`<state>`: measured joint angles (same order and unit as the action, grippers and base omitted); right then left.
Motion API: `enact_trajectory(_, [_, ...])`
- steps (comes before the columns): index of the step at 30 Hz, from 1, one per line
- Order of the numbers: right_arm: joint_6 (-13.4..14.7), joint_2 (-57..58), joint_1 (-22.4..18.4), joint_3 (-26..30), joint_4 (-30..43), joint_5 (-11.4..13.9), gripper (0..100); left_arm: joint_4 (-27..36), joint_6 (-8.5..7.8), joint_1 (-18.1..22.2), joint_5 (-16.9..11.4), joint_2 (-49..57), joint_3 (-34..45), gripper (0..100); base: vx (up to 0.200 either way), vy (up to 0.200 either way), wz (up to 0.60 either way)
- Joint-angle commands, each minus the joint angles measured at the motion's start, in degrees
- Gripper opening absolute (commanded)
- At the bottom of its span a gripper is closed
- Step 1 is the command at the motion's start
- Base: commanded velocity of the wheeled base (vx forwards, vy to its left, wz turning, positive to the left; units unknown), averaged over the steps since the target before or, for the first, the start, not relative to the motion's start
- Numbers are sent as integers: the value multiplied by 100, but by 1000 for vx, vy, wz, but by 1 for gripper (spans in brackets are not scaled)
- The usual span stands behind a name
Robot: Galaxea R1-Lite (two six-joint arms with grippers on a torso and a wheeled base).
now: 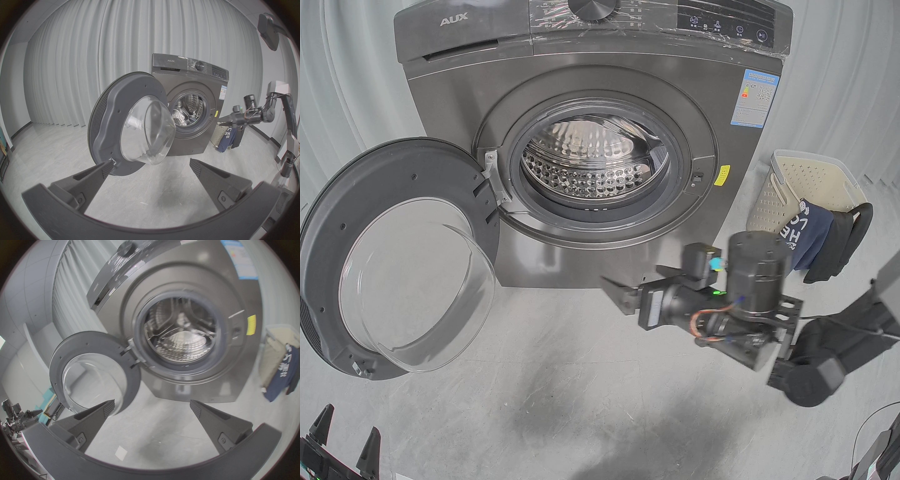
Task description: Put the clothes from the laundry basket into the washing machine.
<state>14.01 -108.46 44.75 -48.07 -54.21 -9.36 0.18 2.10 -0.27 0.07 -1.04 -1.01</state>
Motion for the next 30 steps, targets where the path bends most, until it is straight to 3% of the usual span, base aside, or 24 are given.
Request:
enact_trajectory(1, [-504, 3788, -1513, 2979, 33, -136, 100, -1, 1, 0, 1, 68, 84, 100, 0, 0, 0])
enact_trajectory(5, [-645, 4913, -2392, 3893, 51, -83, 100, -1, 1, 0, 1, 68, 84, 100, 0, 0, 0])
enact_trajectory(8, [-917, 5950, -3078, 4745, 165, 66, 100, -1, 1, 0, 1, 68, 84, 100, 0, 0, 0])
enact_trajectory(10, [-935, 6487, -3394, 4807, 675, 180, 100, -1, 1, 0, 1, 68, 84, 100, 0, 0, 0])
enact_trajectory(12, [-979, 7480, -3711, 4807, 1695, 268, 100, -1, 1, 0, 1, 68, 84, 100, 0, 0, 0])
enact_trajectory(13, [-979, 7559, -3728, 4807, 1774, 268, 100, -1, 1, 0, 1, 68, 84, 100, 0, 0, 0])
enact_trajectory(14, [-1049, 8385, -3895, 4798, 2714, 339, 100, -1, 1, 0, 1, 68, 84, 100, 0, 0, 0])
enact_trajectory(16, [-1199, 9264, -4097, 4772, 3795, 541, 100, -1, 1, 0, 1, 68, 84, 100, 0, 0, 0])
enact_trajectory(21, [-1216, 10732, -4405, 4745, 5281, 963, 100, -1, 1, 0, 1, 68, 84, 100, 0, 0, 0])
enact_trajectory(23, [-1242, 10846, -4458, 4675, 5474, 1024, 100, -1, 1, 0, 1, 68, 84, 100, 0, 0, 0])
enact_trajectory(25, [-1251, 10846, -4466, 4719, 5483, 884, 100, -1, -8, 0, 1, 68, 84, 100, 0, 0, 0])
enact_trajectory(30, [-1427, 10846, -4475, 4780, 5465, 892, 100, -1, 1, 0, 1, 68, 84, 100, 0, 0, 0])
